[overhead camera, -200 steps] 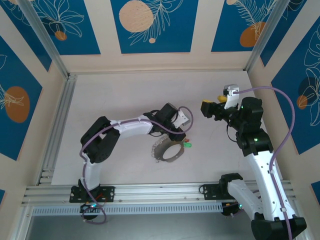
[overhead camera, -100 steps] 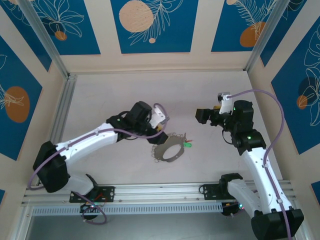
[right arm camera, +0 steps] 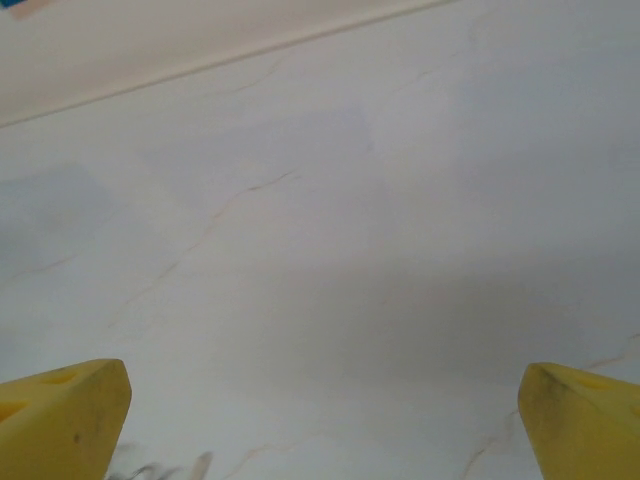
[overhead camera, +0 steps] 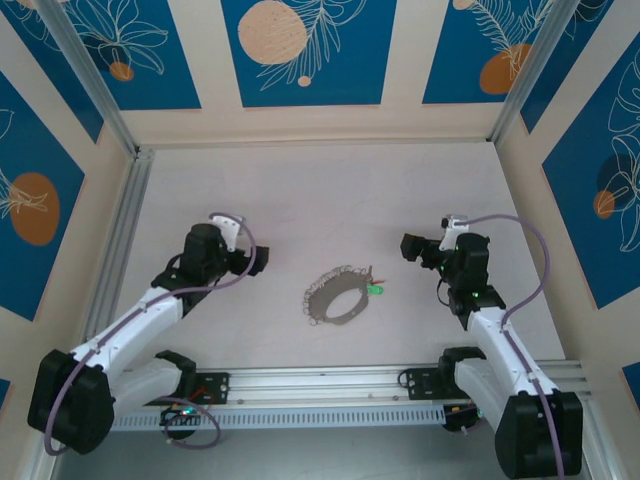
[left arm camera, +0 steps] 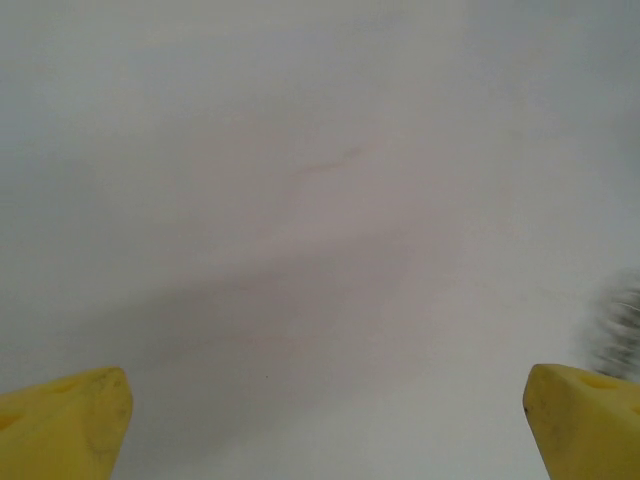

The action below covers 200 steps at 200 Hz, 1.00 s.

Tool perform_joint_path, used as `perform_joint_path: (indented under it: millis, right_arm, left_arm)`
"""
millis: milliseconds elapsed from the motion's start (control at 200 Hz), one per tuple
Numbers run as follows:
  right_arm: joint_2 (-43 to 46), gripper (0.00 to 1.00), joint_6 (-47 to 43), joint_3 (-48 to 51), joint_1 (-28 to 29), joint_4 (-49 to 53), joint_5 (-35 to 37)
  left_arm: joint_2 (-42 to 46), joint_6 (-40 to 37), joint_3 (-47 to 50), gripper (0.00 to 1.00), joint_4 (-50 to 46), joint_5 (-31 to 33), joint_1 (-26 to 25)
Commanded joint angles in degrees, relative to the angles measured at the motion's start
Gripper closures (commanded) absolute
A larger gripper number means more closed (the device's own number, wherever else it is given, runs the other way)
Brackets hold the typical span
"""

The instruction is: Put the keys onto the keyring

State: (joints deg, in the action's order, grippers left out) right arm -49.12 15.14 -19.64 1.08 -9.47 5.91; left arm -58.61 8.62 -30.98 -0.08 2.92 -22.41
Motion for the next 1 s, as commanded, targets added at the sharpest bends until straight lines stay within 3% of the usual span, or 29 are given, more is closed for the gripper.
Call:
perform_joint_path:
  millis: [0,105,200,380,450,520,650,720,780,845,995]
  right_arm:
    - [-5.7,0.01,-6.7,4.8,-2.4,-26.4,-2.7]
    - [-14.7,0.01,-8.4,2.2,-3.8,-27.6,-6.7]
    - [-24.6,0.01,-7.3,2.8,-3.7,-37.7,-5.7]
    - [-38.4,0.01,-10.2,-1.5,-2.6,-42.6,-8.0]
    - [-38.2,0.01,-11.1,-2.9,-1.4,-39.6,-5.9]
    - [-38.0,0.01,-9.7,-3.8,-1.9,-37.3,-4.1]
    - [-38.2,0.01,-9.2,-4.3,-1.7,-36.5,-2.4]
    - [-38.3,0.01,-9.2,-4.4,-1.4,-36.4,-1.6]
    - [-38.3,0.01,-9.2,-4.4,-1.4,-36.5,-1.8]
    - [-38.2,0.01,-9.5,-4.3,-1.2,-36.7,-1.4]
    - [-38.1,0.01,-9.5,-4.2,-1.2,-36.6,-1.6]
  left_arm:
    - [2.3,0.4,3.8,0.00,11.6,13.0,3.6]
    - [1.6,0.6,6.7,0.00,16.4,15.7,8.5]
    - [-1.4,-2.6,8.1,0.00,21.2,19.2,10.9]
    - [-9.3,-10.4,10.8,0.00,36.9,21.7,12.5]
    - [-14.2,-11.3,13.1,0.00,47.8,18.1,13.7]
    - [-19.2,-10.5,12.5,0.00,49.6,13.6,15.1]
    - [-33.0,-12.3,15.4,0.00,69.3,9.6,15.6]
    - [-29.1,-10.1,13.1,0.00,57.3,7.6,16.9]
    - [-31.6,-10.5,12.5,0.00,61.1,5.7,17.7]
    - [-30.1,-9.2,10.4,0.00,53.8,5.9,18.3]
    - [-31.0,-9.6,10.4,0.00,55.5,5.8,18.3]
